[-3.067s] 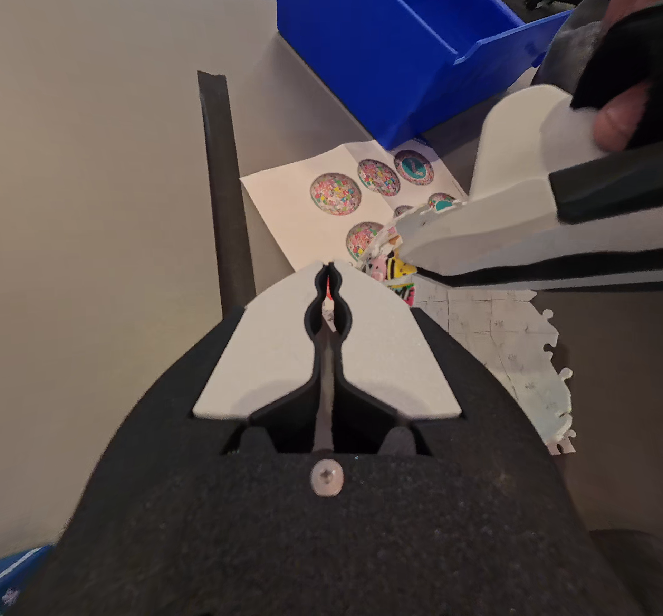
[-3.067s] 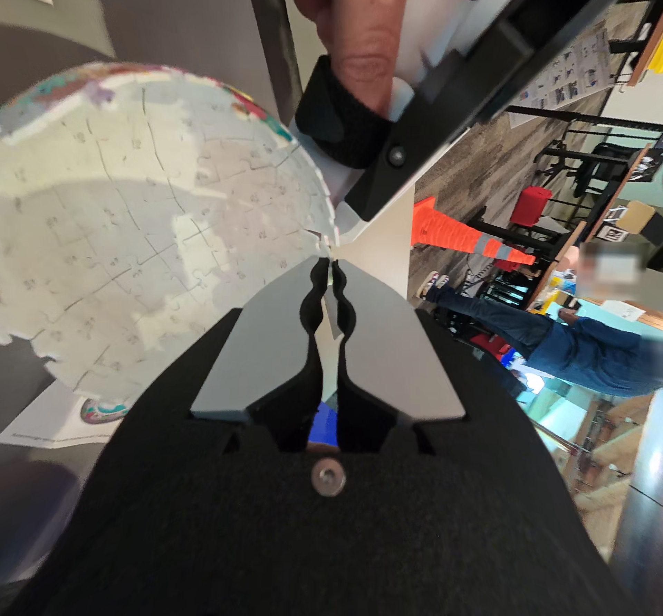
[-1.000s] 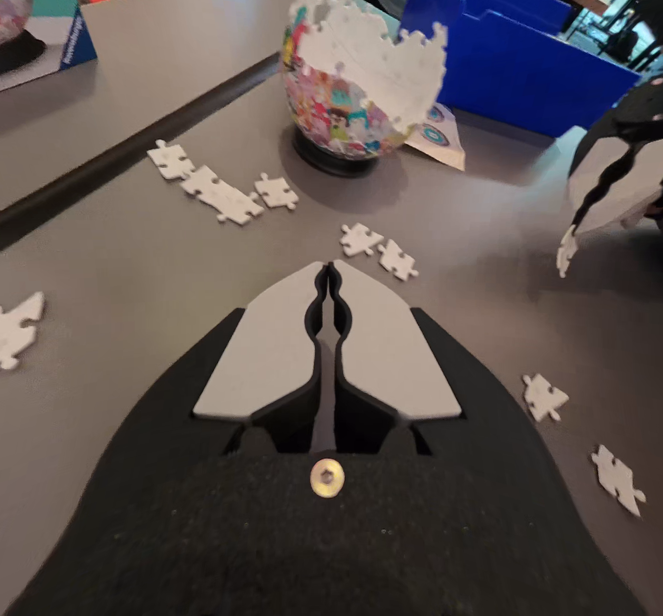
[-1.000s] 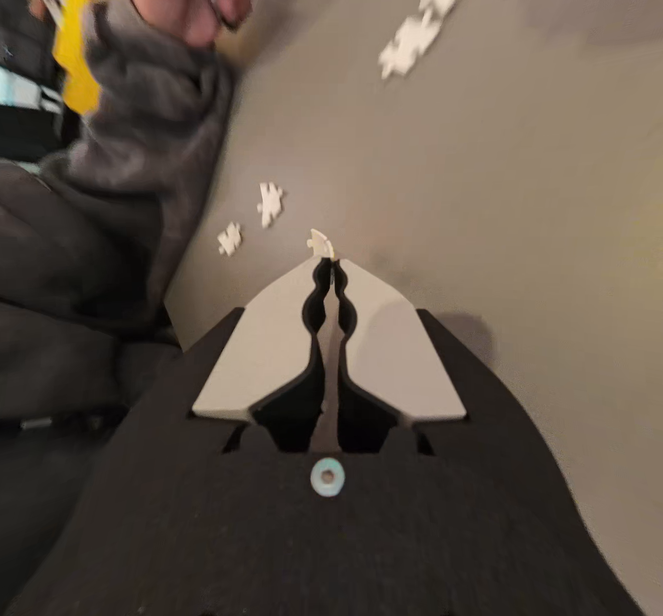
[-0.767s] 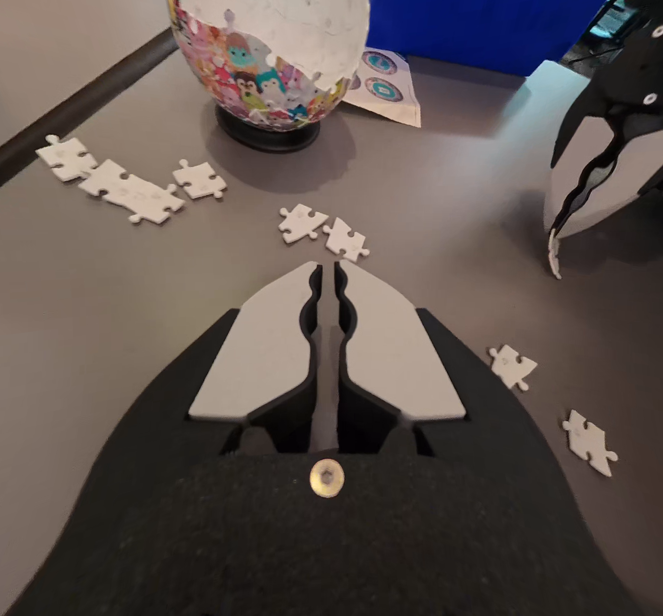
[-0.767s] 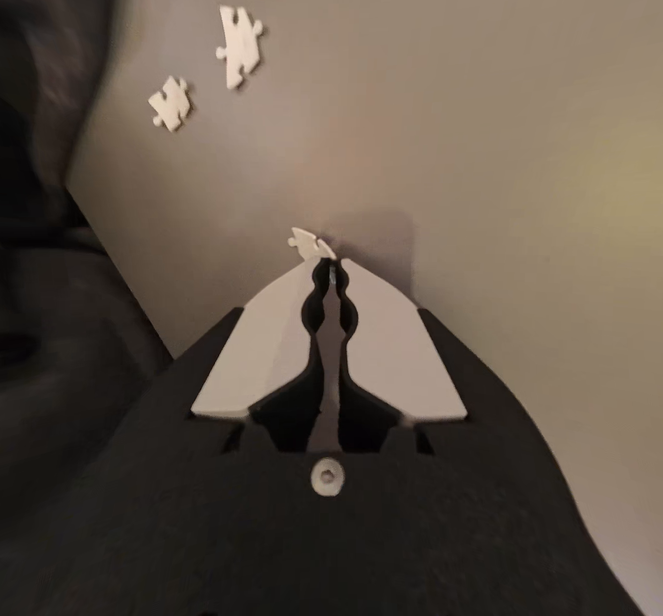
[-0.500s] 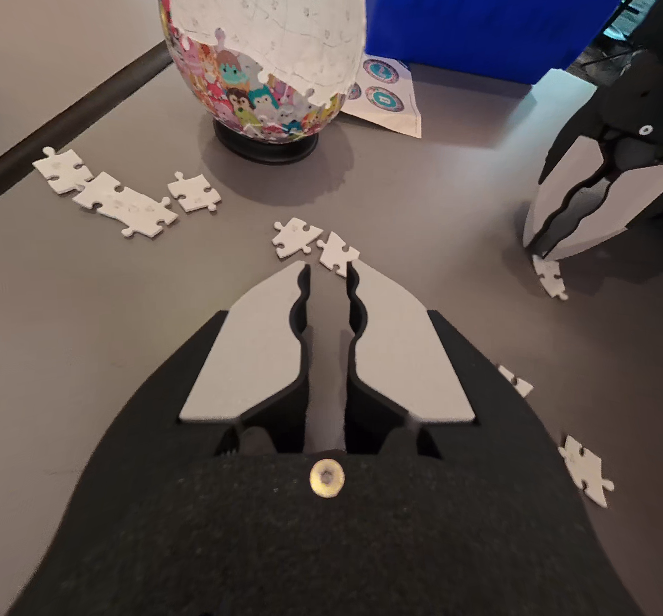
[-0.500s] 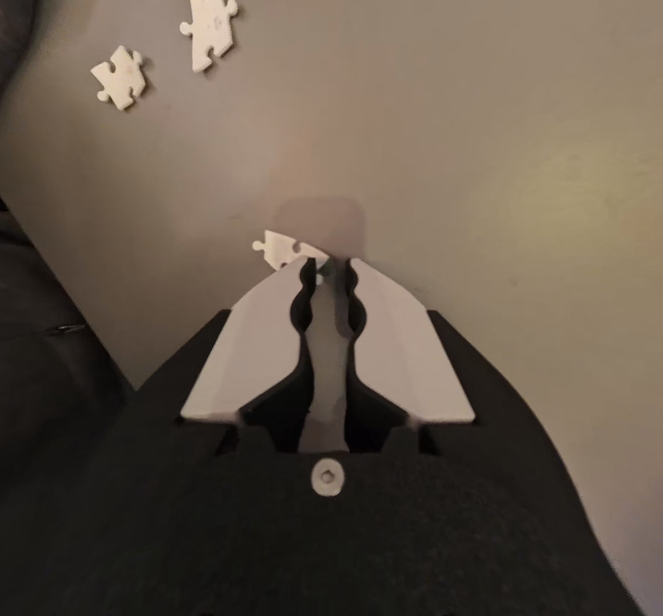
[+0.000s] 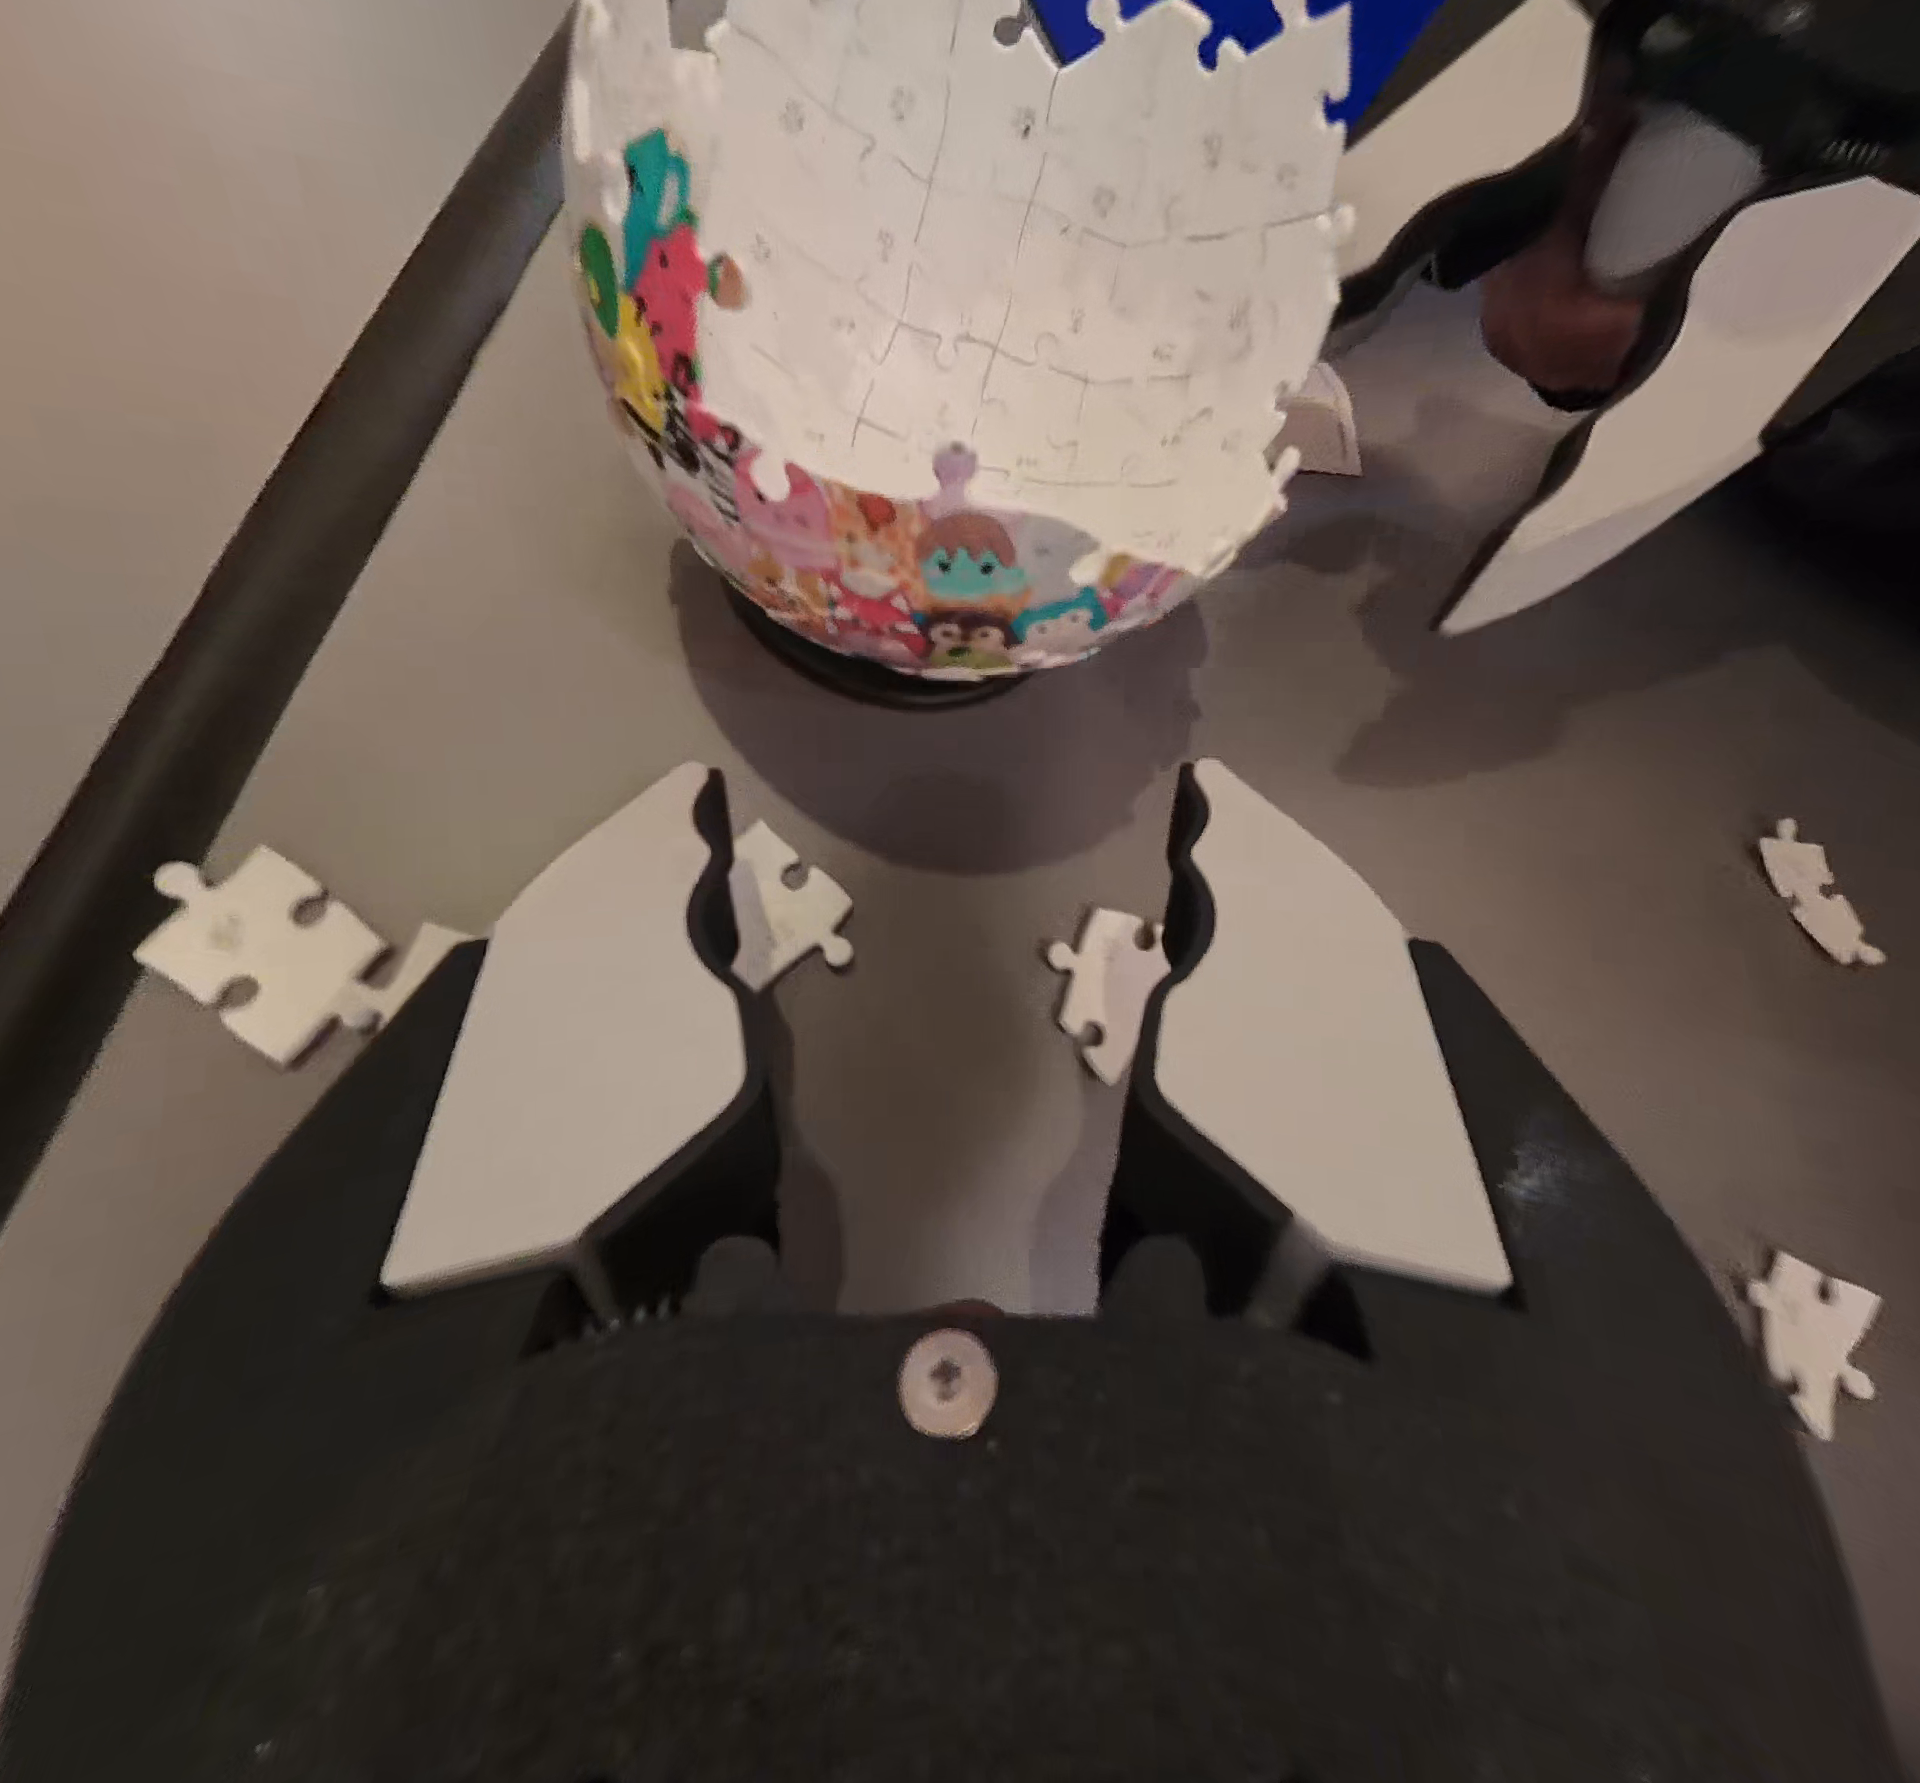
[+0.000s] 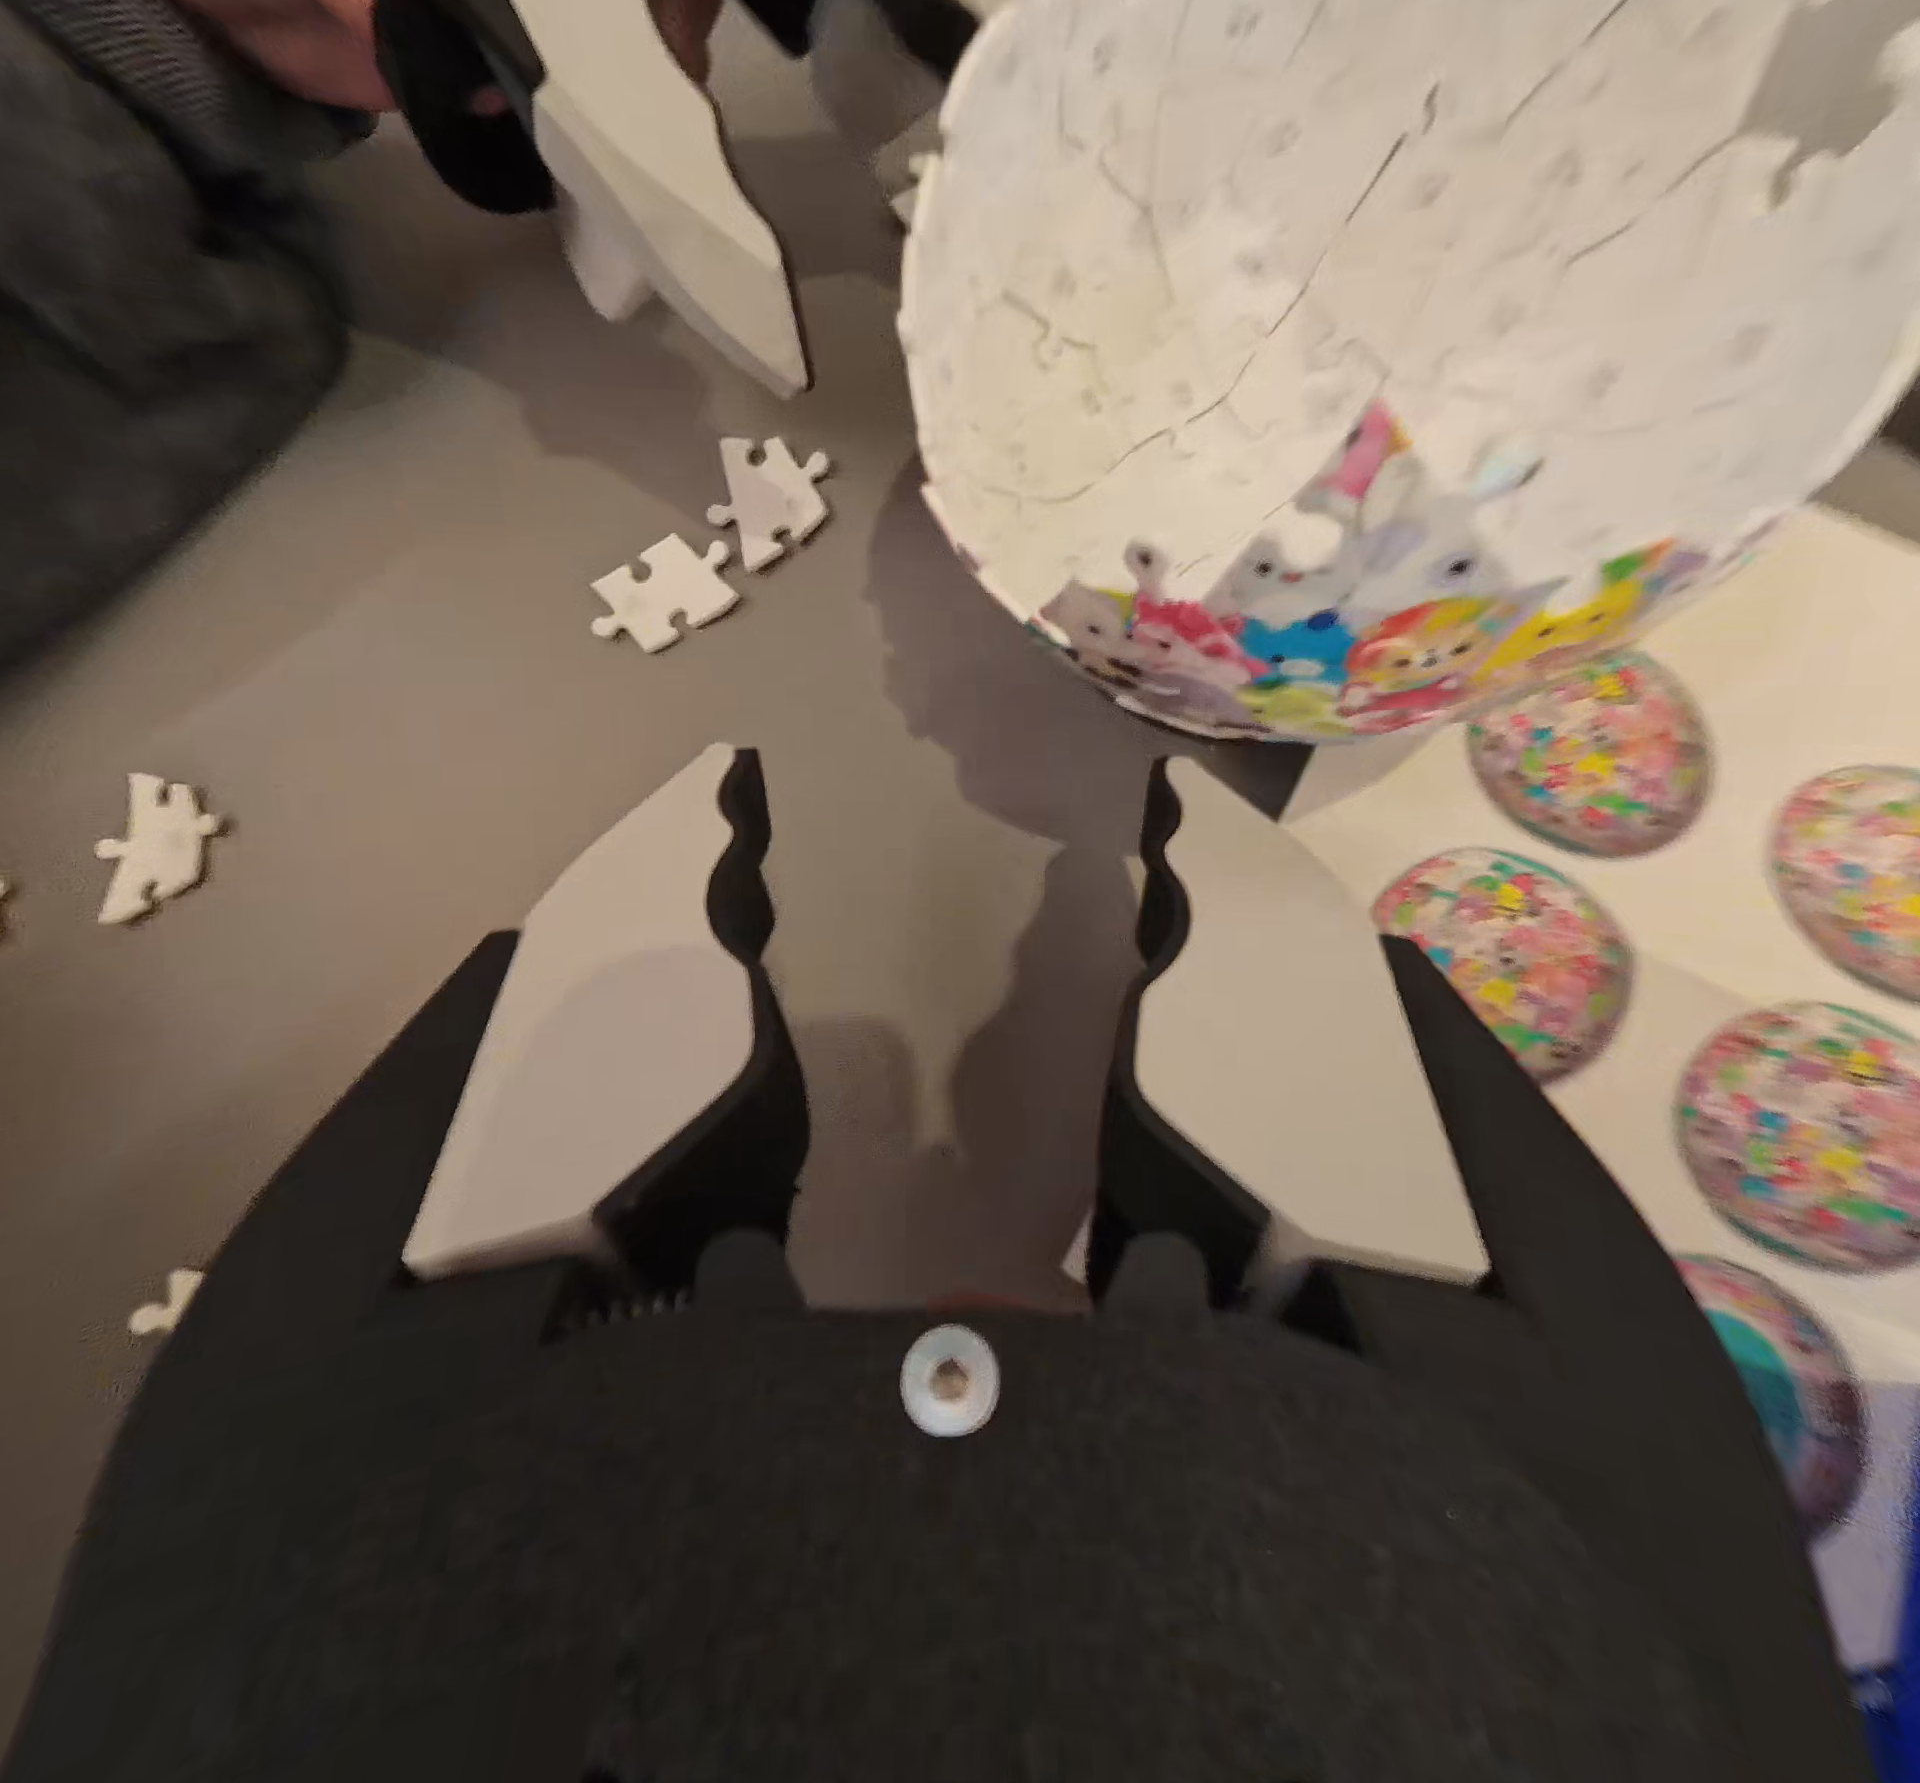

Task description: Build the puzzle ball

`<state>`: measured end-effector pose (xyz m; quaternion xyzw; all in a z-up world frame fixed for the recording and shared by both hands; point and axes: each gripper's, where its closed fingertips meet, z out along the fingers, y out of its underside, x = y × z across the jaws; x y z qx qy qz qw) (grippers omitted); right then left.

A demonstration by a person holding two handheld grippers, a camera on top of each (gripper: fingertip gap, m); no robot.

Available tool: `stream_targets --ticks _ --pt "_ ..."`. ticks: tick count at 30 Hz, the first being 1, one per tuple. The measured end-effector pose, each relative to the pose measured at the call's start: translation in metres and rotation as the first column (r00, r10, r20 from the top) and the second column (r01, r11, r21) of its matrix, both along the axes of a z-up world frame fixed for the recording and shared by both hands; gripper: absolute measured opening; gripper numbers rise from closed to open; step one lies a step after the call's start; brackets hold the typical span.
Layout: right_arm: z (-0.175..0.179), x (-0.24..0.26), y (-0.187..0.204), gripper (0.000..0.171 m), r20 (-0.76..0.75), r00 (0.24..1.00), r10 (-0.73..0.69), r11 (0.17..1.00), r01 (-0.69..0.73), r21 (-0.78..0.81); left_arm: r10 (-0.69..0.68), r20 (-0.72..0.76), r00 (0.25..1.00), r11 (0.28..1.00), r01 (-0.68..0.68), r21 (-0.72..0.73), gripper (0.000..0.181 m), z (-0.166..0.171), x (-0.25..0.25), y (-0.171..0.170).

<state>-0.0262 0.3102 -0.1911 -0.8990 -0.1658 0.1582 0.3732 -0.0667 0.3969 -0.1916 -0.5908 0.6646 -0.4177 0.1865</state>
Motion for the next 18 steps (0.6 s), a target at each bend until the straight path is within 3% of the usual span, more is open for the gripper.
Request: stream_targets --ticks 2,7,12,18 --pt "-0.012 -0.001 -0.003 0.065 -0.048 0.999 0.01 0.999 -0.011 -0.038 -0.043 -0.018 0.999 0.999 0.043 0.004 0.084 -0.005 0.003 -0.001" --pt "-0.03 0.032 0.01 0.08 0.043 0.997 -0.071 0.996 0.073 -0.046 -0.122 -0.048 0.991 0.992 0.123 0.011 0.092 -0.017 0.013 -0.003" --pt "-0.036 0.034 0.031 0.09 0.097 0.995 -0.025 0.999 0.028 -0.039 -0.172 -0.086 0.981 0.984 0.176 0.037 0.095 -0.024 0.028 -0.002" --pt "-0.035 0.026 0.041 0.09 0.089 0.993 0.08 0.997 -0.079 -0.012 -0.239 -0.114 0.964 0.965 0.248 0.079 0.096 -0.03 0.029 -0.016"
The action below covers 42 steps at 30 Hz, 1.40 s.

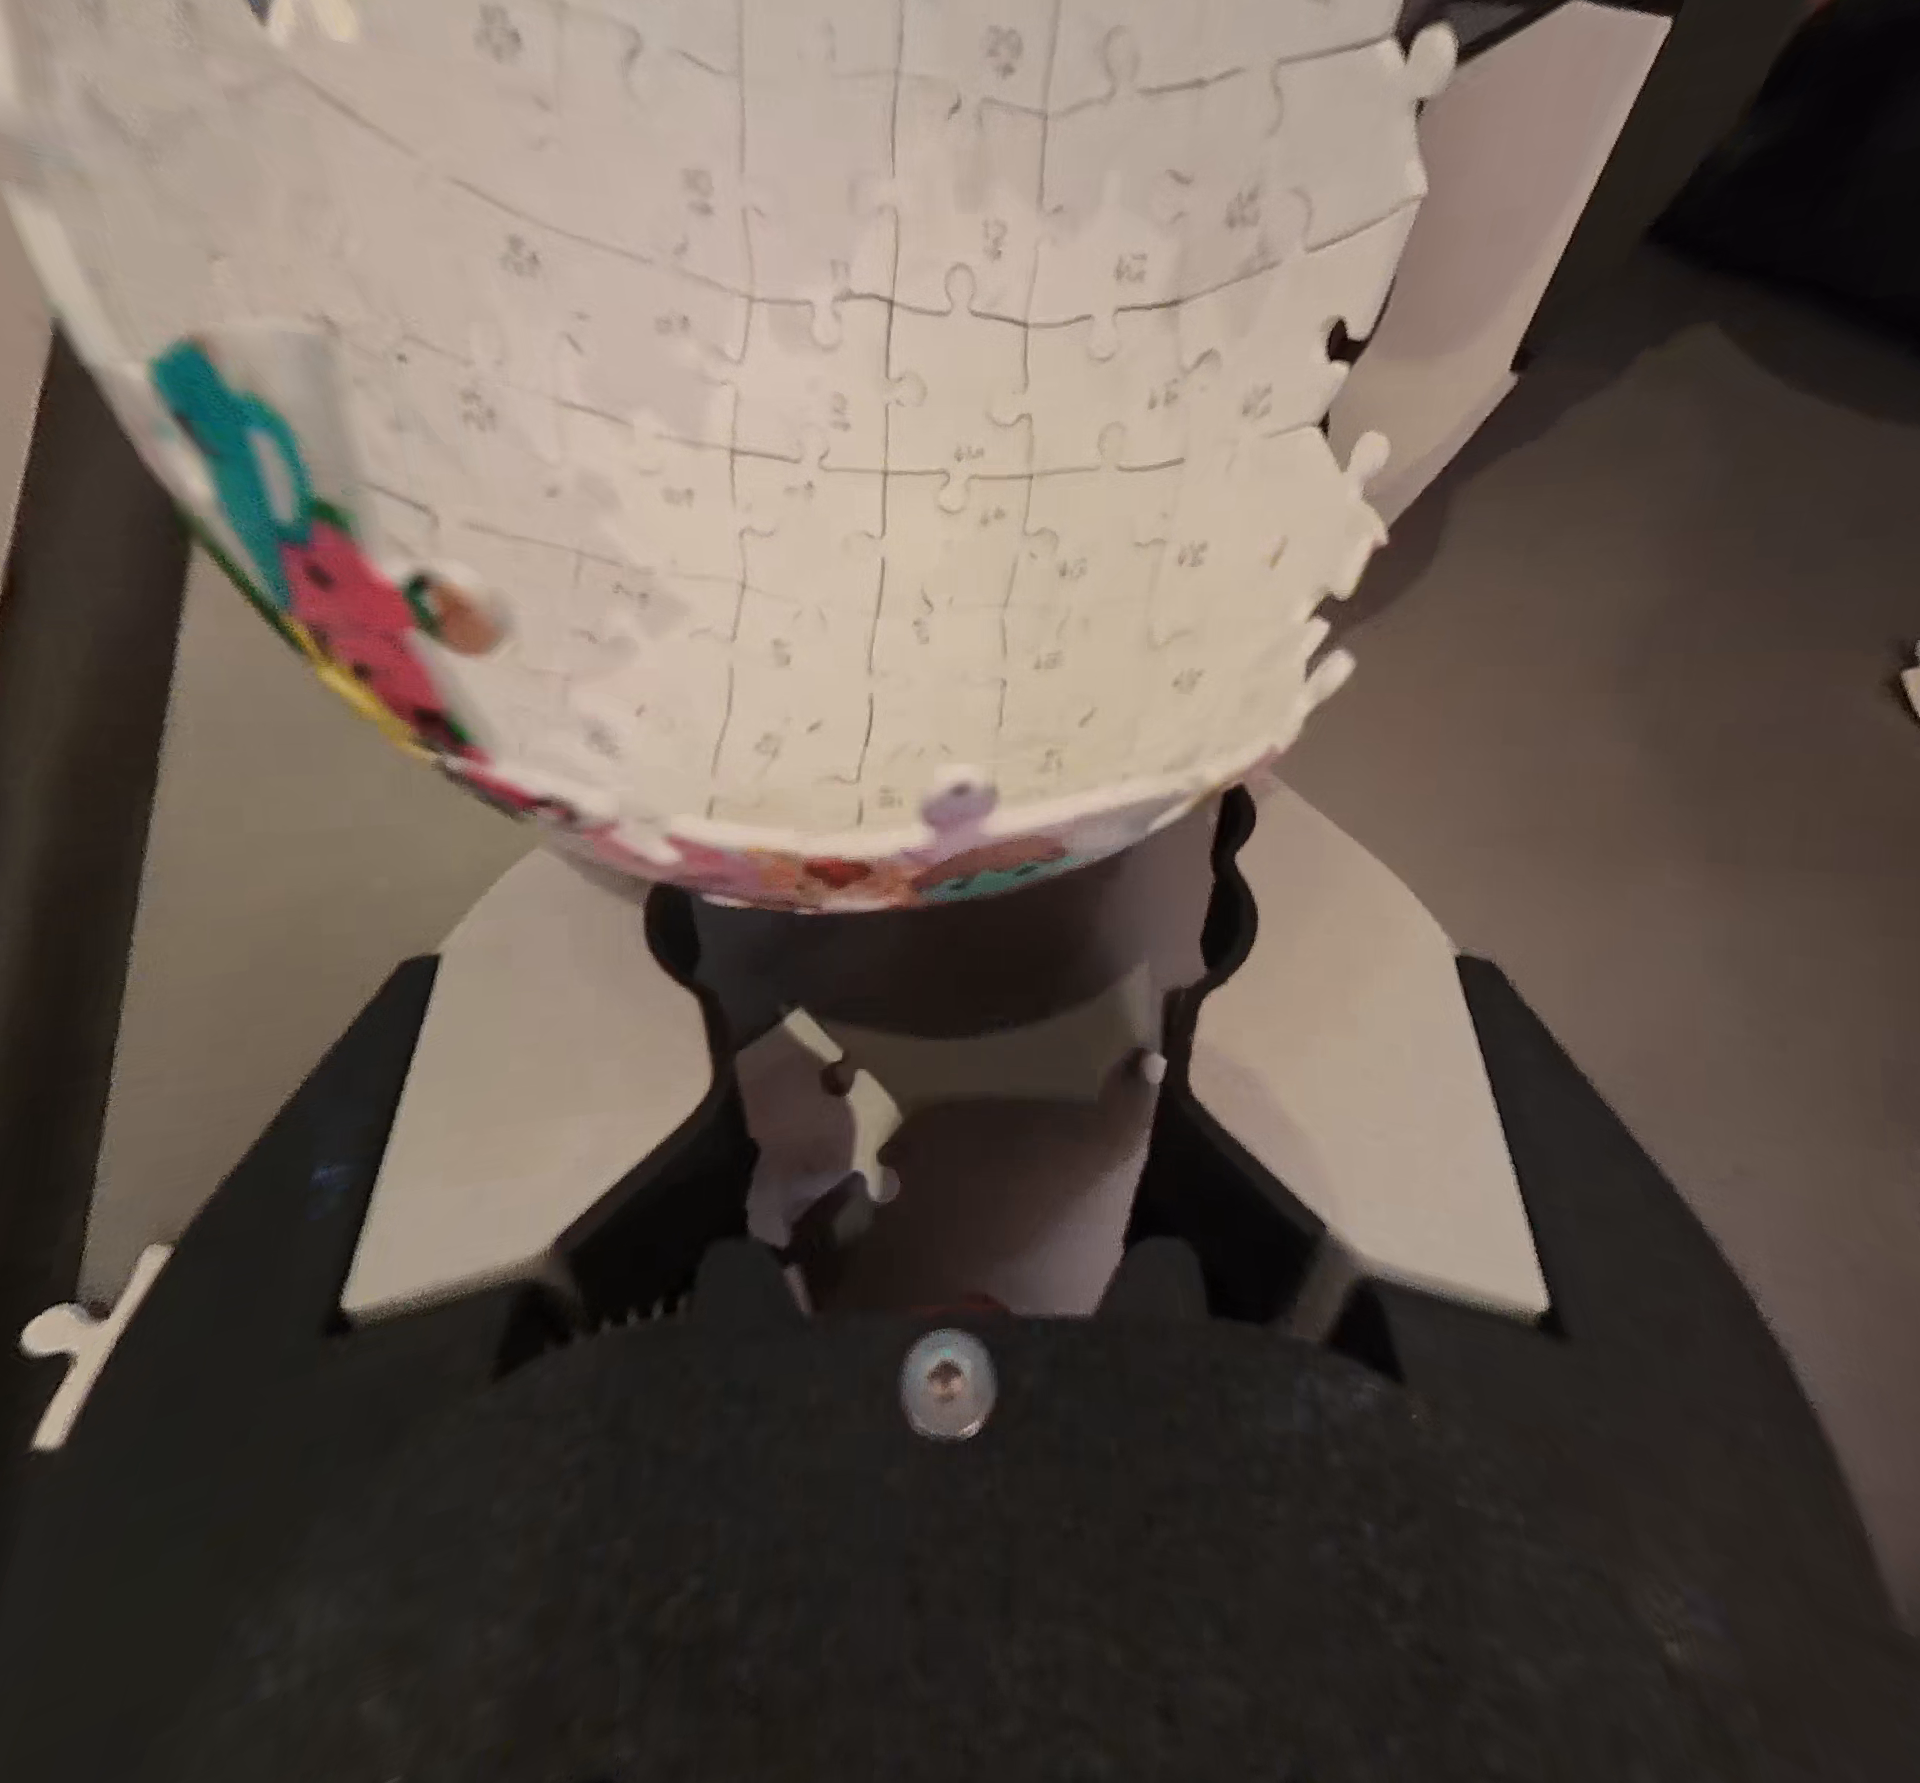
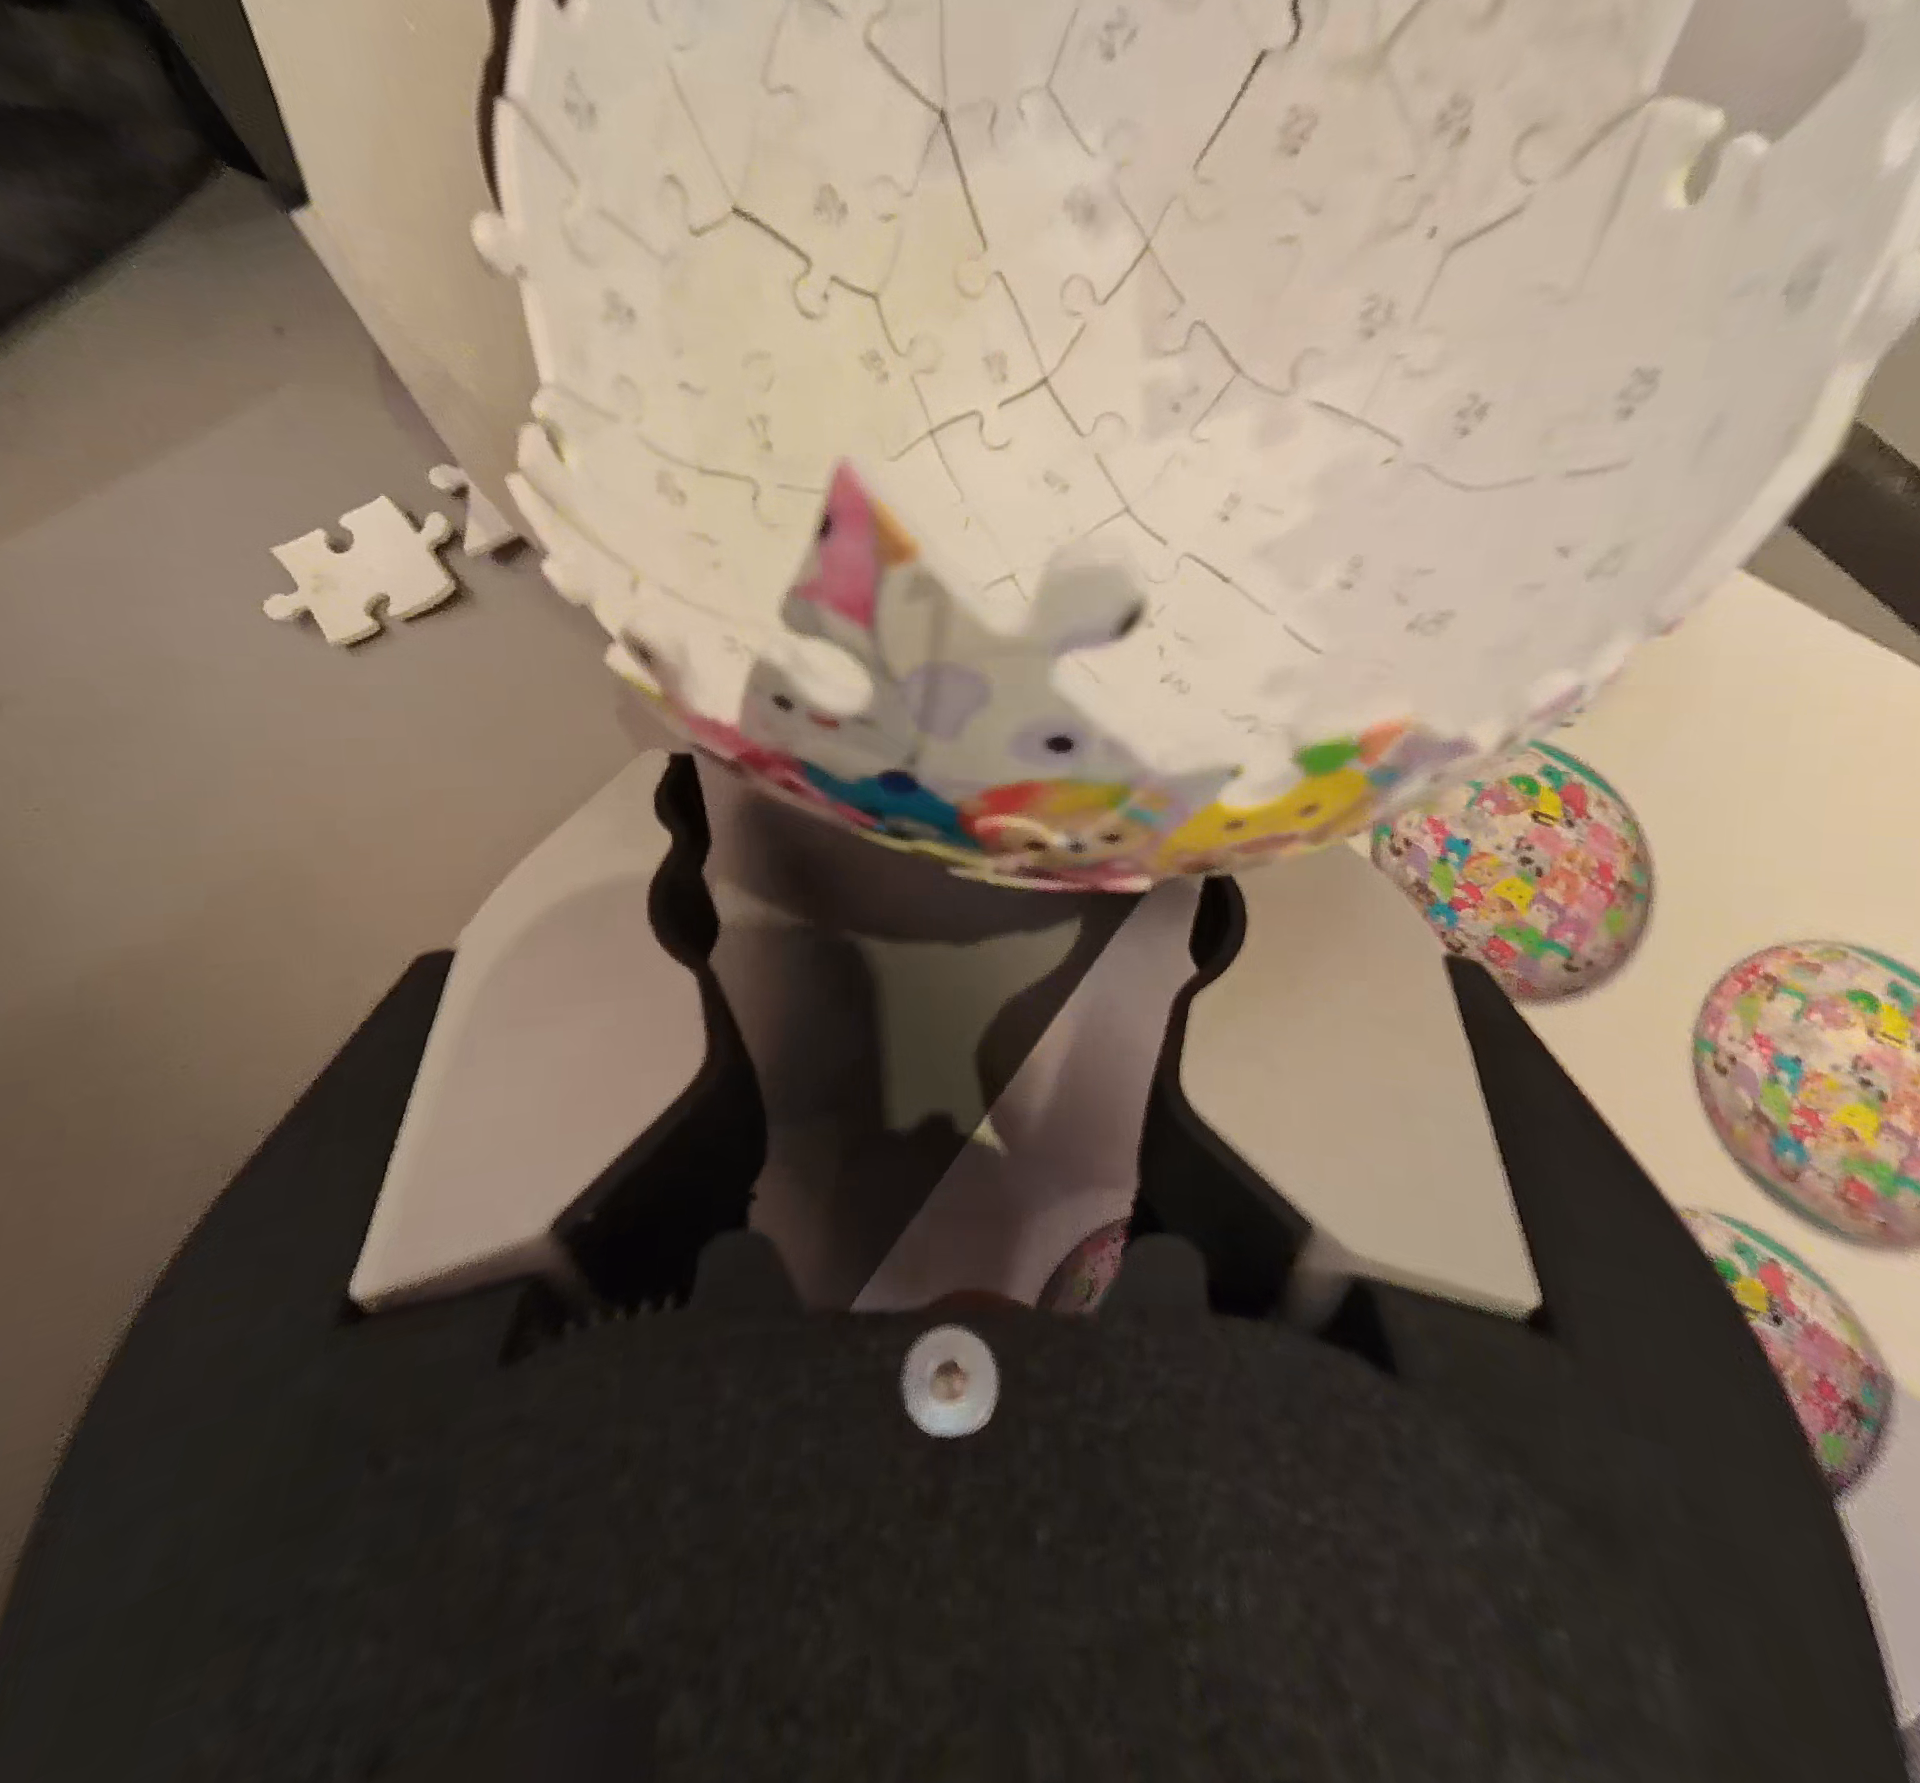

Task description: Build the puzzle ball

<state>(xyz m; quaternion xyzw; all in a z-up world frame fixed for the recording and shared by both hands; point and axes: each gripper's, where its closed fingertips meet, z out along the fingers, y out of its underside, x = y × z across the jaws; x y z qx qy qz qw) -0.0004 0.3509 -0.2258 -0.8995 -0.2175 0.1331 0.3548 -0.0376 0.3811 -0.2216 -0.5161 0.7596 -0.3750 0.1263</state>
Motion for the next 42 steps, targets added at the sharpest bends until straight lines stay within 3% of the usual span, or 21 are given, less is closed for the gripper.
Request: stream_targets --ticks 13,32,42 --pt "0.0 -0.045 -0.034 0.088 -0.018 0.994 0.11 0.993 -0.111 -0.044 0.014 -0.058 0.998 1.0 -0.012 0.028 0.094 0.0 -0.051 -0.032" --pt "0.001 -0.151 -0.132 0.087 -0.022 0.963 0.267 0.96 -0.268 -0.078 0.014 -0.2 0.98 0.994 0.008 0.11 0.081 0.0 -0.175 -0.139" --pt "0.0 -0.17 -0.163 0.085 0.022 0.959 0.282 0.959 -0.28 -0.044 0.075 -0.178 0.981 0.977 -0.037 0.21 0.086 -0.004 -0.189 -0.166"
